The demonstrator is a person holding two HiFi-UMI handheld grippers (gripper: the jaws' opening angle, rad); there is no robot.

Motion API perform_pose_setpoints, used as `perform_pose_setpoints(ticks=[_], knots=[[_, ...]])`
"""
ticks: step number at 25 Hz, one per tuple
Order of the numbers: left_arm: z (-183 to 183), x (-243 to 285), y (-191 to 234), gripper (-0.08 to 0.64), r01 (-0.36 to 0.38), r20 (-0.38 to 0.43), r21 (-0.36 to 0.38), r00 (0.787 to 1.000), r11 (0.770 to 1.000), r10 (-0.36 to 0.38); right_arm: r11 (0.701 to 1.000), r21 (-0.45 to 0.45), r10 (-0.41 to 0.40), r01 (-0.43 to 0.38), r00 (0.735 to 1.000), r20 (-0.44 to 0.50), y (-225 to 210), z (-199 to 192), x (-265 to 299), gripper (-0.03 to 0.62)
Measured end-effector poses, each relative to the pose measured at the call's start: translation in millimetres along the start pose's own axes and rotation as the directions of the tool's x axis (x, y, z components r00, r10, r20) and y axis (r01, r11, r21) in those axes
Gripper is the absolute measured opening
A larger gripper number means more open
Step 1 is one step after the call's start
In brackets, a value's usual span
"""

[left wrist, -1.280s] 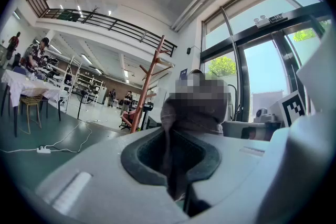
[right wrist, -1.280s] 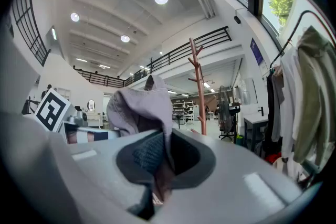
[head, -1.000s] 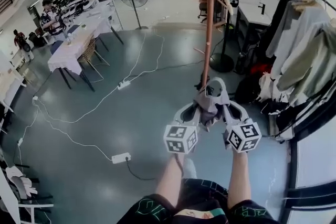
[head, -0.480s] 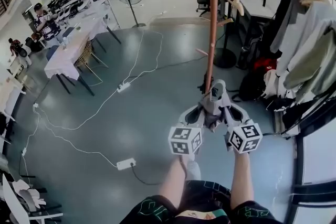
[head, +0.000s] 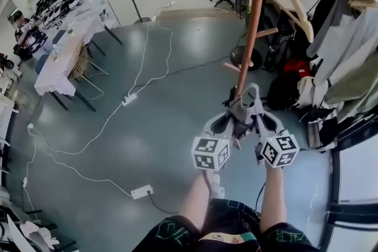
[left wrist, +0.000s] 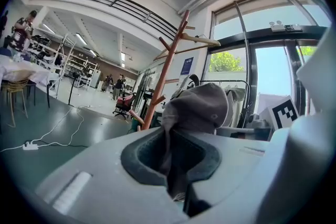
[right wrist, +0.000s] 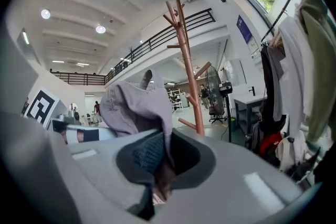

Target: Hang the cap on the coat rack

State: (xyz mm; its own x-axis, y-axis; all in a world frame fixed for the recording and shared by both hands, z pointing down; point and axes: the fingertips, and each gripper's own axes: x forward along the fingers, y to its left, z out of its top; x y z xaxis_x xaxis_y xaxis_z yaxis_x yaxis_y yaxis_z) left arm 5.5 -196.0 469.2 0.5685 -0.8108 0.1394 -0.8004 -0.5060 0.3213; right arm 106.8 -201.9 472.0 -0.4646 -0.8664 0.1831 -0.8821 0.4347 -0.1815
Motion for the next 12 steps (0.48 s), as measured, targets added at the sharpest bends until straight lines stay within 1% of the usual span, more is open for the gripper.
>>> perform_pose_setpoints(ticks=[6,10,12], knots=[[10.8,35.2,25.1,0.035,0.041,-0.023,-0.027,0.999,0.999,-0.042,0.998,0.002,-0.057,0.057,0.998,-0.019,-11.9,9.1,28.9,0.023],[5.4,54.3,25.8,0.035,0.091,-0.045,-0.056,0.995,0.994,-0.093,0.994,-0.005,-0.106,0.106,0.993,-0.044,-28.7,8.0,31.9,0.023],[4.4,64.0,25.0,0.035,0.107,-0.051,-0.059,0.993,0.992,-0.110,0.992,-0.011,-0.123,0.122,0.991,-0.055,-36.3,8.6,32.7,0.023]])
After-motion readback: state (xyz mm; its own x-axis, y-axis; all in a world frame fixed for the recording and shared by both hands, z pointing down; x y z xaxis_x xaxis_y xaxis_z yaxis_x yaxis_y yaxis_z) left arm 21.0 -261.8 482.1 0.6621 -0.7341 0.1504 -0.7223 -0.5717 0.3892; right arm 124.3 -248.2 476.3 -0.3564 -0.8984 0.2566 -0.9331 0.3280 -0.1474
